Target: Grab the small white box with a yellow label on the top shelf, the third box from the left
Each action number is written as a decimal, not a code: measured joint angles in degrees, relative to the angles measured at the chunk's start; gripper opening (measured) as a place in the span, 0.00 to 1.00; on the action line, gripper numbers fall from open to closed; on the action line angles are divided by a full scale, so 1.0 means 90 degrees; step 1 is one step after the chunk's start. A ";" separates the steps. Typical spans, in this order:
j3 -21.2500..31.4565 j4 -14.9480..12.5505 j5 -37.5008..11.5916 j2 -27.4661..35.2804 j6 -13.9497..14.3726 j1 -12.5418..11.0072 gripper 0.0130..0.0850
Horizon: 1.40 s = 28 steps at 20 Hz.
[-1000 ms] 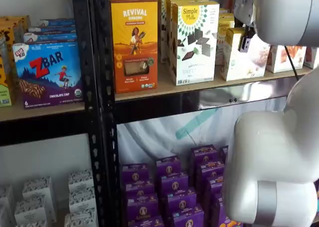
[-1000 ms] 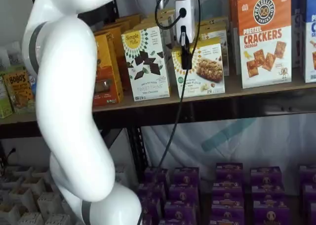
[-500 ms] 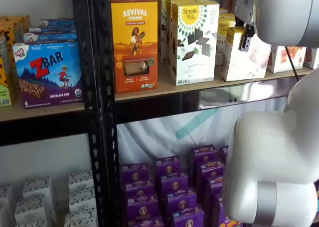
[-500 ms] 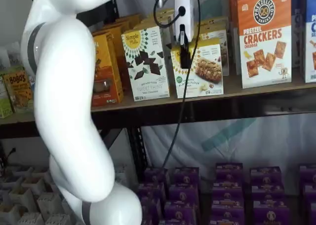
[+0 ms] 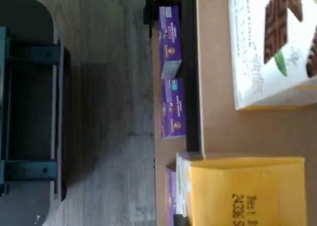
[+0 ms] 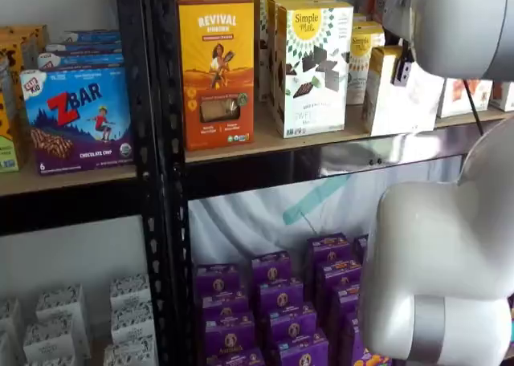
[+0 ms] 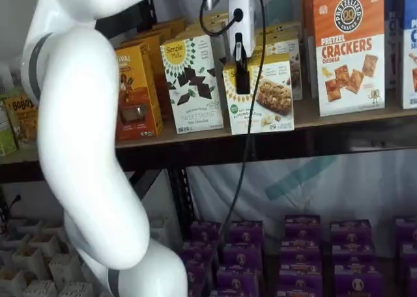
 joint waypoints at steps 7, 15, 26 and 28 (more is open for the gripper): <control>0.0107 0.0016 0.0782 -0.0538 -0.0037 -0.0118 0.28; 0.1222 -0.0124 0.1062 -0.1912 0.0006 -0.0074 0.28; 0.1887 -0.0280 0.1253 -0.2645 0.0336 0.0296 0.28; 0.1964 -0.0301 0.1263 -0.2715 0.0378 0.0344 0.28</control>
